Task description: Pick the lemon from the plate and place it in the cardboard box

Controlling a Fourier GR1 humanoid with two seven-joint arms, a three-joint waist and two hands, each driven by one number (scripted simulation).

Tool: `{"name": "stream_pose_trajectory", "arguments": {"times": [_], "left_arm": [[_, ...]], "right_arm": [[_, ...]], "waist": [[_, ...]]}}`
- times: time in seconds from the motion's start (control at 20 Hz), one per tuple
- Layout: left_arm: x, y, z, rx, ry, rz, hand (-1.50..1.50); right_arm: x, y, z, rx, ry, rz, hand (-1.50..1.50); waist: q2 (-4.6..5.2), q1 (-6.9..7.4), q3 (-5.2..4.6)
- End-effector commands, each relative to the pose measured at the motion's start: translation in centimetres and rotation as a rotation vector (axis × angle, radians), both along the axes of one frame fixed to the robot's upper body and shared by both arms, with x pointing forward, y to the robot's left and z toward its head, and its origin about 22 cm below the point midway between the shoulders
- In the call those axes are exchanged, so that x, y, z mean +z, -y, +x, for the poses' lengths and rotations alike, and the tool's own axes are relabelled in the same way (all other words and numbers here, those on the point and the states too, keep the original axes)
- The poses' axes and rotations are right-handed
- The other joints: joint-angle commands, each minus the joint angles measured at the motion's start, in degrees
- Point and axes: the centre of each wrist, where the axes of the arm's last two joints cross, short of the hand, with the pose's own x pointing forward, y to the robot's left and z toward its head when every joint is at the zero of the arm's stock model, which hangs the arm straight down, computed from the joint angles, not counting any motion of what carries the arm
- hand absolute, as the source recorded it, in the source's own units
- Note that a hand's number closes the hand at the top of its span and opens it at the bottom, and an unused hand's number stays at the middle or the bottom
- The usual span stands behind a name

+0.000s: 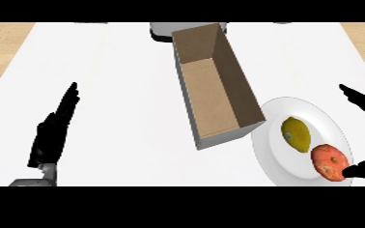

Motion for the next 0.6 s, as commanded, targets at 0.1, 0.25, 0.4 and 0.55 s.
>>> {"name": "stream_pose_trajectory", "arguments": {"times": [0.1,0.25,0.4,0.55], "left_arm": [[-0.2,0.7,0.1,0.005,-0.004,0.006,0.0],[0.9,0.3,0.6,0.007,0.006,0.006,0.0],[0.4,-1.1,-0.1,0.008,0.017,0.006,0.0],[1.4,1.6,0.6,-0.003,0.008,-0.006,0.0]], "right_arm": [[-2.0,-4.0,-1.1,-0.038,-0.068,-0.043,-1.5],[1.1,-2.7,-0.2,-0.042,-0.091,-0.076,-1.5],[-3.0,-3.0,-1.0,-0.06,-0.095,-0.085,-1.5],[-2.6,-4.8,0.8,-0.063,-0.135,-0.097,-1.5]], "waist": [[0.0,-0.03,0.07],[0.0,-0.02,0.06],[0.03,0.03,0.08],[0.04,0.23,0.08]]}}
